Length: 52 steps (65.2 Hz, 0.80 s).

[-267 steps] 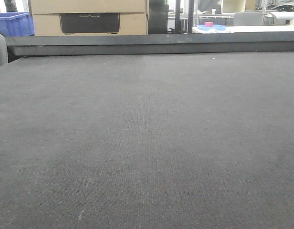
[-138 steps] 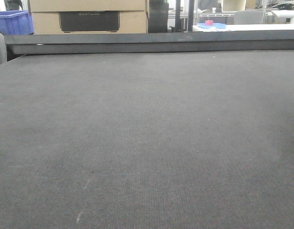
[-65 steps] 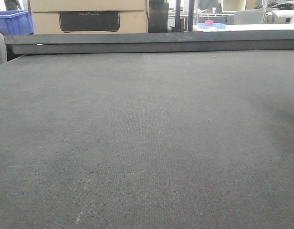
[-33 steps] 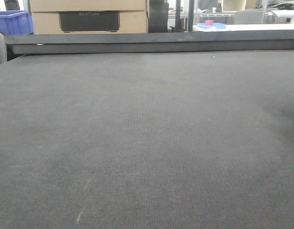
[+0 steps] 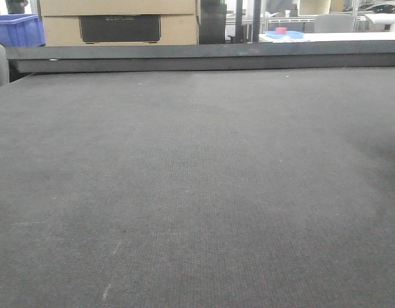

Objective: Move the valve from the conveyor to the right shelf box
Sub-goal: 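Close the right gripper around the nearer silver valve's white end, then close the left gripper around the other silver valve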

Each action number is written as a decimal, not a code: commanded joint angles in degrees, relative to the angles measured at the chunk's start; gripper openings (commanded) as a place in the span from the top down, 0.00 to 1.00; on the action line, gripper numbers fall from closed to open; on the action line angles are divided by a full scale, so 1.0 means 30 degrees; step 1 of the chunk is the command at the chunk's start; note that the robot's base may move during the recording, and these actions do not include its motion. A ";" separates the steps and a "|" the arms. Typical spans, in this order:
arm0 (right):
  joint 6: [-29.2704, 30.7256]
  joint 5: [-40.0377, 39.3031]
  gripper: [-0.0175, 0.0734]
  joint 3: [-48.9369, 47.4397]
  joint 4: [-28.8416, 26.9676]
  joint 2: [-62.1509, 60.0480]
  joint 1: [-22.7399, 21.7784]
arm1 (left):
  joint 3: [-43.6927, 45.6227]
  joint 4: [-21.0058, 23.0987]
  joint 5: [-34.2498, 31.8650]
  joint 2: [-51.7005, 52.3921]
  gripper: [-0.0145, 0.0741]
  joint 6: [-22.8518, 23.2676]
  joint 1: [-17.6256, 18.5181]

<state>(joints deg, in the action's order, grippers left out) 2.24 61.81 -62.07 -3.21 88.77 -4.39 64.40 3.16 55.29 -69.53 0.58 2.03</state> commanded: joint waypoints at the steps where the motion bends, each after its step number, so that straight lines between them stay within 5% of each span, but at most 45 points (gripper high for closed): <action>1: -0.0030 -0.0051 0.70 -0.0075 0.0087 -0.0001 -0.0093 | 0.0194 0.0224 -0.0068 0.0007 0.96 0.0050 -0.0048; 8: -0.0030 -0.0051 0.99 -0.0075 0.0087 -0.0001 -0.0093 | 0.0194 0.0349 0.0386 0.0007 0.96 0.0050 -0.0048; 22: -0.0030 0.1323 0.99 -0.0745 0.0087 -0.0488 -0.0093 | 0.0851 0.0623 0.3386 -0.0008 0.96 -0.0038 -0.1490; 34: -0.0030 0.1894 0.99 -0.2559 0.0087 -0.2198 -0.0093 | 0.0896 0.0580 0.4891 -0.0008 0.96 -0.1726 -0.2926; 52: -0.0030 0.0949 0.99 -0.3517 0.0087 -0.5095 -0.0093 | 0.0896 -0.0450 0.4138 -0.0544 0.95 -0.3170 -0.3083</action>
<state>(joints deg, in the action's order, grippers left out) 2.03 66.37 -71.83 -3.39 75.95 -4.39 66.62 2.08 69.32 -70.21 -7.91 -7.01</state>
